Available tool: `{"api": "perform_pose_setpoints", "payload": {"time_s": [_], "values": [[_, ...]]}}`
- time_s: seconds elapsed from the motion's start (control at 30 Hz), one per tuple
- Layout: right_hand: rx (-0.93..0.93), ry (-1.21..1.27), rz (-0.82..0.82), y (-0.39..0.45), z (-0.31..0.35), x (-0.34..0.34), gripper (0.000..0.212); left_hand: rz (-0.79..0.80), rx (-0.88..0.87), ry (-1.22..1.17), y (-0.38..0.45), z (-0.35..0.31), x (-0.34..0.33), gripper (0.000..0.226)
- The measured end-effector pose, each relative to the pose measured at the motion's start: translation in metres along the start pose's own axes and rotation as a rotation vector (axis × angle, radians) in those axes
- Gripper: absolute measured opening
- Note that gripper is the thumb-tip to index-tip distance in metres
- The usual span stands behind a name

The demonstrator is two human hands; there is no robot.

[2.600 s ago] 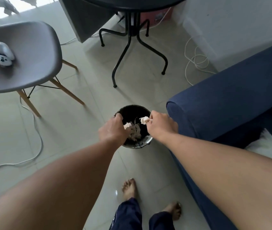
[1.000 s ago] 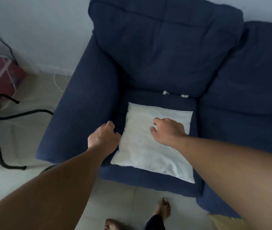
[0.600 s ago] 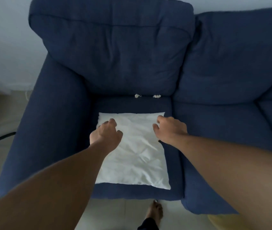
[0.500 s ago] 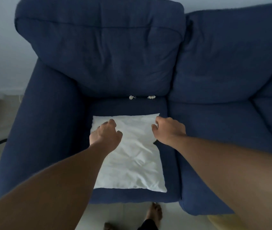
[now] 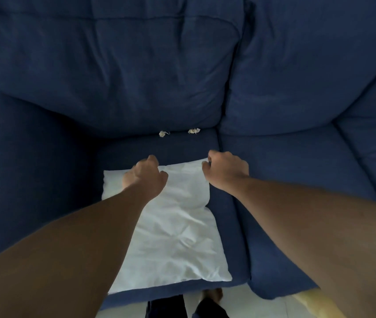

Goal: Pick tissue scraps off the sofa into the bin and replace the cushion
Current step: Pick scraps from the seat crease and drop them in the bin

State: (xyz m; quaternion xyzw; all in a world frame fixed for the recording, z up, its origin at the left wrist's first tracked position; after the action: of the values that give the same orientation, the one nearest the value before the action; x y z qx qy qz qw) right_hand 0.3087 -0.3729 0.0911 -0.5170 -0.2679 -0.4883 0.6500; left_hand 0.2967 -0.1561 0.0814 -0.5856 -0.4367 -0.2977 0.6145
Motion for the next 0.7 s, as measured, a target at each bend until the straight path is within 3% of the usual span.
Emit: {"api": "perform_pose_setpoints", "payload": {"time_s": [0.4,0.7], "values": [[-0.087,0.025,0.015,0.064,0.034,-0.027,0.025,0.073,-0.019,0.002,0.083,0.030,-0.006,0.026],[-0.155,0.097,0.043,0.117,0.009,-0.059,0.028,0.138,0.160,-0.182,0.158,0.012,-0.044,0.043]]}}
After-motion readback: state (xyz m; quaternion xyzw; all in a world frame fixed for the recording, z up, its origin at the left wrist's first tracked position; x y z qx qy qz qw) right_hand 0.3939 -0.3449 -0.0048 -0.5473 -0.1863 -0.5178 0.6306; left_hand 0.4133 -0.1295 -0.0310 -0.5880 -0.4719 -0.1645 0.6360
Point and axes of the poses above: each hand's wrist, its own y-axis towards the middle knuckle, its own x-axis out of the back of the hand, z = x × y, the point moved 6 cm from there along y, towards the middle knuckle, and after that the axes turned 9 degrees about y, right-handed, at the moved point
